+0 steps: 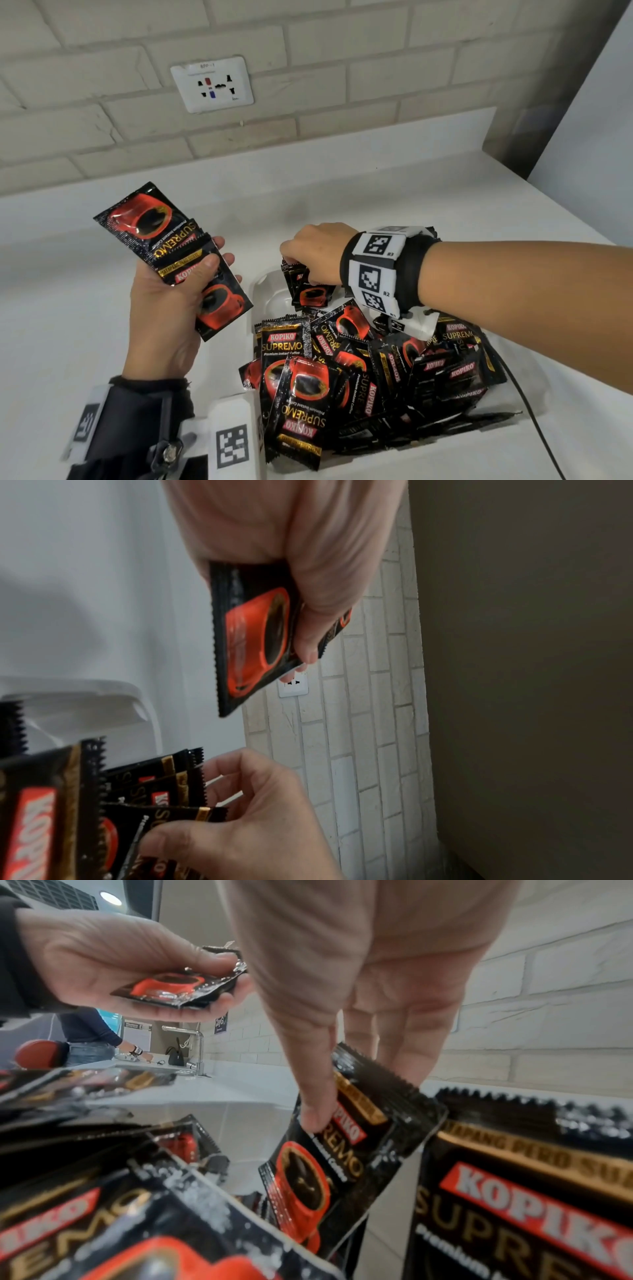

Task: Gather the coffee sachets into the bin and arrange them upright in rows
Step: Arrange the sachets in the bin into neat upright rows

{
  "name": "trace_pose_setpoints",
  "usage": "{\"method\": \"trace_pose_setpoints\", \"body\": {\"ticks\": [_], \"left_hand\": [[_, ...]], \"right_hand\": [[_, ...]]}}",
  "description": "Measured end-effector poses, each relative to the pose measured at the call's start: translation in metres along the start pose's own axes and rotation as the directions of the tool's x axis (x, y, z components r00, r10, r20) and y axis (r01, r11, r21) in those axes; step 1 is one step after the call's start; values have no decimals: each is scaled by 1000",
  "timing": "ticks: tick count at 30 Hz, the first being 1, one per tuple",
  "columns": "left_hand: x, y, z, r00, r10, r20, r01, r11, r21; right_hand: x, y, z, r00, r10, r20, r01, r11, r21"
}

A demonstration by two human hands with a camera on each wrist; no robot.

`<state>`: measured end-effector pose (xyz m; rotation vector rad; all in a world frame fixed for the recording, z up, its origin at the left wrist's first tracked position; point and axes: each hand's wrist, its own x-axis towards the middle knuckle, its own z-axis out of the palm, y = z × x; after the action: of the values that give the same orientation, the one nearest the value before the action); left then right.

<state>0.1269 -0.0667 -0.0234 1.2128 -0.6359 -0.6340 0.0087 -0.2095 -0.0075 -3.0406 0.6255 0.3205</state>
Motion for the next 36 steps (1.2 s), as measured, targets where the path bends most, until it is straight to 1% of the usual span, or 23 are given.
{"method": "trace_pose_setpoints", "body": {"ticks": [4, 7, 9, 12, 15, 17, 19, 22, 24, 27, 30, 33, 36], "left_hand": [[0, -1, 2, 1000, -7, 7, 7, 1000, 0], [0, -1, 2, 1000, -4, 8, 4, 1000, -1], [0, -2, 2, 1000, 0, 4, 0, 1000, -3], [0, -3, 0, 1000, 1, -7, -1, 1000, -3], [0, -4, -3, 1000, 1, -15, -1, 1000, 3], [-1, -5, -5, 1000, -2, -16, 2, 1000, 8], [-1, -5, -5, 1000, -5, -17, 5, 1000, 11], [-1, -6, -4, 1000, -7, -15, 7, 1000, 12], [-1, -6, -3, 1000, -8, -11, 8, 1000, 12], [0, -6, -2, 1000, -7, -6, 7, 1000, 19], [1, -6, -4, 1000, -7, -13, 7, 1000, 19], [0, -7, -4, 1000, -10, -17, 10, 1000, 17], [-1, -6, -1, 1000, -17, -8, 17, 1000, 8]], "right_hand": [[0, -2, 4, 999, -24, -20, 24, 999, -34], [1, -4, 5, 995, -58, -84, 55, 998, -34], [3, -5, 4, 991, -58, -125, 56, 998, -21], [6, -4, 1, 988, -5, -152, 18, 996, 85], [4, 2, -5, 995, 59, -85, -33, 962, 272], [2, 8, -8, 994, 96, -53, -76, 949, 306], [-2, 13, -11, 993, 117, -24, -107, 957, 271], [-5, 20, -11, 988, 132, 75, -141, 979, 145], [-4, 22, -7, 986, 132, 97, -144, 982, 125], [-2, 22, -3, 989, 127, 70, -136, 980, 148], [-4, 21, -7, 993, 114, 12, -115, 984, 134], [-6, 13, -11, 998, 56, -35, -54, 997, 62], [-6, 4, -9, 998, -35, -60, 34, 999, -18]]}}
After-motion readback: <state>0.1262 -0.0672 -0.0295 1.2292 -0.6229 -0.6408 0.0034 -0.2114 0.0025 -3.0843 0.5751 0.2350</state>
